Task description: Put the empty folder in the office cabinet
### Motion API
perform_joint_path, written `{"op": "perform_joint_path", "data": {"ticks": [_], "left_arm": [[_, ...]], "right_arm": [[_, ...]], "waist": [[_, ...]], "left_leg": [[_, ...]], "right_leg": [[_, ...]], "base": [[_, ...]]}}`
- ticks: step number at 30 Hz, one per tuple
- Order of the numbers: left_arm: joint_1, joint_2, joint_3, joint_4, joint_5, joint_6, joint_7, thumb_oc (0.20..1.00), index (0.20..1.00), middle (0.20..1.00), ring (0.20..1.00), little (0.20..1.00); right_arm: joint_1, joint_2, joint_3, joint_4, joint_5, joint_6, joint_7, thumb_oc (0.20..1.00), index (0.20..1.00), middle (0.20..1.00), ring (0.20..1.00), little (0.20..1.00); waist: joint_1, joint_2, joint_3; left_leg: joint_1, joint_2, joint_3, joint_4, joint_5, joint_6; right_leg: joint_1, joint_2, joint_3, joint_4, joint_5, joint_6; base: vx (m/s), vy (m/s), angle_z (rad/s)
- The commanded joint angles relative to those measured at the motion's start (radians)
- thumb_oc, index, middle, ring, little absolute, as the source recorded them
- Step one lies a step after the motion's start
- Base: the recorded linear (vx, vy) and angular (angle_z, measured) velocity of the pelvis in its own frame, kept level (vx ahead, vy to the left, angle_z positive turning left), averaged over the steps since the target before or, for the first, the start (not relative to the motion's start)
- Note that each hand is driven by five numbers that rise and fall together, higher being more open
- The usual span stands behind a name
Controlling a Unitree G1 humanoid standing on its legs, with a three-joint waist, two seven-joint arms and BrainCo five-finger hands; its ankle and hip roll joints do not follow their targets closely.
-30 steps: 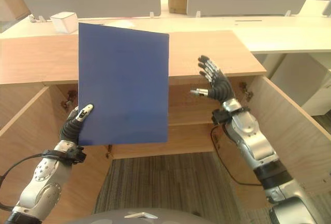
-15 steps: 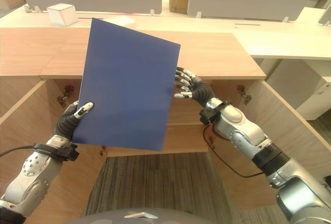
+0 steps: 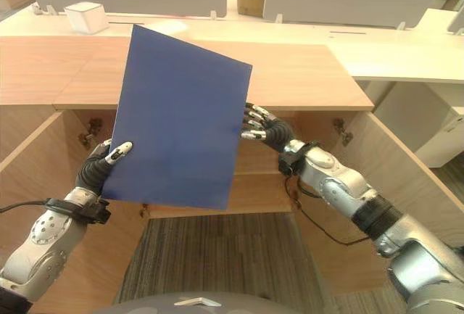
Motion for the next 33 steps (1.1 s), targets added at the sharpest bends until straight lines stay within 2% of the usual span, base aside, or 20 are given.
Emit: {"op": "perform_joint_path", "data": {"ticks": [1, 2, 3, 6, 13, 18, 19, 20, 21, 26, 29, 30, 31, 32, 33], "left_arm": [[-0.184, 0.008, -0.068, -0.127, 0.03, -0.092, -0.031, 0.2, 0.2, 0.2, 0.2, 0.2], [-0.184, 0.008, -0.068, -0.127, 0.031, -0.092, -0.031, 0.2, 0.2, 0.2, 0.2, 0.2], [-0.192, -0.009, -0.063, -0.127, 0.036, -0.09, -0.023, 0.2, 0.2, 0.2, 0.2, 0.2], [-0.205, -0.03, -0.061, -0.126, 0.045, -0.087, -0.013, 0.2, 0.2, 0.2, 0.2, 0.2], [-0.214, -0.066, -0.061, -0.124, 0.06, -0.079, -0.003, 0.2, 0.2, 0.2, 0.2, 0.2], [-0.222, -0.076, -0.066, -0.123, 0.063, -0.079, -0.003, 0.2, 0.2, 0.2, 0.2, 0.2], [-0.224, -0.08, -0.069, -0.119, 0.061, -0.079, -0.002, 0.2, 0.2, 0.2, 0.2, 0.2], [-0.224, -0.08, -0.069, -0.119, 0.061, -0.079, -0.002, 0.2, 0.2, 0.2, 0.2, 0.2], [-0.216, -0.091, -0.069, -0.114, 0.06, -0.078, -0.003, 0.2, 0.2, 0.2, 0.2, 0.2], [-0.179, -0.135, -0.046, -0.079, 0.069, -0.077, -0.008, 0.2, 0.2, 0.2, 0.2, 0.2], [-0.163, -0.153, -0.024, -0.058, 0.083, -0.084, 0.003, 0.2, 0.2, 0.2, 0.2, 0.2], [-0.148, -0.168, -0.008, -0.046, 0.099, -0.09, 0.016, 0.2, 0.2, 0.2, 0.2, 0.2], [-0.122, -0.208, 0.017, -0.018, 0.125, -0.098, 0.035, 0.231, 0.231, 0.231, 0.231, 0.231], [-0.106, -0.231, 0.032, 0.005, 0.142, -0.103, 0.051, 0.561, 0.561, 0.561, 0.561, 0.561], [-0.086, -0.249, 0.037, 0.028, 0.172, -0.112, 0.063, 0.821, 0.821, 0.821, 0.821, 0.821]], "right_arm": [[-0.139, 0.107, 0.08, -0.005, 0.005, -0.012, 0.002, 1.0, 1.0, 1.0, 1.0, 1.0], [-0.14, 0.109, 0.08, -0.003, 0.004, -0.012, 0.002, 1.0, 1.0, 1.0, 1.0, 1.0], [-0.136, 0.155, 0.071, 0.028, -0.01, -0.011, -0.009, 1.0, 1.0, 1.0, 1.0, 1.0], [-0.126, 0.221, 0.069, 0.074, -0.028, 0.001, -0.022, 1.0, 1.0, 1.0, 1.0, 1.0], [-0.105, 0.298, 0.064, 0.126, -0.068, 0.021, -0.032, 1.0, 1.0, 1.0, 1.0, 1.0], [-0.107, 0.314, 0.056, 0.123, -0.081, 0.013, -0.029, 1.0, 1.0, 1.0, 1.0, 1.0], [-0.109, 0.317, 0.053, 0.121, -0.084, 0.009, -0.029, 0.834, 0.834, 0.834, 0.834, 0.834], [-0.109, 0.317, 0.053, 0.121, -0.084, 0.009, -0.029, 0.834, 0.834, 0.834, 0.834, 0.834], [-0.107, 0.322, 0.035, 0.111, -0.106, -0.012, -0.027, 0.2, 0.2, 0.2, 0.2, 0.2], [-0.03, 0.334, -0.058, 0.056, -0.249, -0.104, -0.022, 0.2, 0.2, 0.2, 0.2, 0.2], [0.003, 0.332, -0.09, 0.041, -0.326, -0.133, -0.034, 0.2, 0.2, 0.2, 0.2, 0.2], [0.023, 0.321, -0.108, 0.023, -0.392, -0.152, -0.041, 0.2, 0.2, 0.2, 0.2, 0.2], [0.075, 0.296, -0.15, -0.013, -0.516, -0.18, -0.058, 0.2, 0.2, 0.2, 0.2, 0.2], [0.106, 0.275, -0.173, -0.034, -0.595, -0.199, -0.066, 0.2, 0.2, 0.2, 0.2, 0.2], [0.163, 0.253, -0.199, -0.056, -0.667, -0.211, -0.078, 0.2, 0.2, 0.2, 0.2, 0.2]], "waist": [[0.025, 0.007, -0.04], [0.025, 0.006, -0.04], [0.028, 0.009, -0.039], [0.03, 0.011, -0.037], [0.035, 0.016, -0.036], [0.038, 0.016, -0.034], [0.038, 0.017, -0.034], [0.038, 0.017, -0.034], [0.038, 0.019, -0.033], [0.034, 0.03, -0.031], [0.033, 0.033, -0.032], [0.032, 0.035, -0.031], [0.031, 0.036, -0.03], [0.029, 0.036, -0.027], [0.029, 0.038, -0.026]], "left_leg": [[0.021, 0.077, -0.024, -0.007, -0.063, -0.045], [0.021, 0.077, -0.024, -0.007, -0.063, -0.045], [0.02, 0.077, -0.026, -0.007, -0.063, -0.044], [0.019, 0.076, -0.03, -0.007, -0.064, -0.043], [0.017, 0.073, -0.035, -0.007, -0.064, -0.041], [0.016, 0.074, -0.037, -0.007, -0.065, -0.039], [0.016, 0.074, -0.037, -0.007, -0.065, -0.038], [0.016, 0.074, -0.037, -0.007, -0.065, -0.038], [0.016, 0.073, -0.037, -0.007, -0.065, -0.037], [0.018, 0.07, -0.039, -0.007, -0.069, -0.033], [0.019, 0.069, -0.041, -0.007, -0.07, -0.031], [0.019, 0.068, -0.042, -0.007, -0.072, -0.03], [0.019, 0.067, -0.045, -0.007, -0.074, -0.027], [0.018, 0.066, -0.047, -0.007, -0.074, -0.026], [0.018, 0.065, -0.05, -0.007, -0.075, -0.025]], "right_leg": [[-0.027, -0.102, -0.011, 0.015, 0.045, 0.073], [-0.027, -0.102, -0.011, 0.015, 0.045, 0.073], [-0.026, -0.101, -0.012, 0.015, 0.044, 0.071], [-0.026, -0.102, -0.013, 0.014, 0.043, 0.068], [-0.026, -0.1, -0.014, 0.013, 0.041, 0.063], [-0.025, -0.1, -0.015, 0.013, 0.041, 0.063], [-0.025, -0.1, -0.016, 0.013, 0.042, 0.063], [-0.025, -0.1, -0.016, 0.013, 0.042, 0.063], [-0.024, -0.1, -0.016, 0.012, 0.041, 0.063], [-0.022, -0.102, -0.018, 0.013, 0.038, 0.063], [-0.021, -0.104, -0.019, 0.013, 0.037, 0.063], [-0.02, -0.104, -0.019, 0.013, 0.036, 0.063], [-0.018, -0.106, -0.021, 0.013, 0.035, 0.064], [-0.018, -0.107, -0.022, 0.013, 0.033, 0.064], [-0.015, -0.108, -0.025, 0.013, 0.031, 0.065]], "base": [[0.0, 0.0, 0.0], [0.0, 0.0, 0.0], [0.0, 0.0, 0.0], [0.0, -0.002, 0.01], [0.0, 0.0, 0.0], [0.0, 0.0, 0.0], [0.0, 0.0, 0.0], [0.0, 0.0, 0.0], [0.0, 0.0, 0.0], [0.0, 0.0, 0.0], [0.0, 0.0, 0.0], [0.0, 0.0, 0.0], [0.03, -0.002, 0.0], [0.03, -0.007, 0.02], [0.0, 0.0, 0.0]]}}
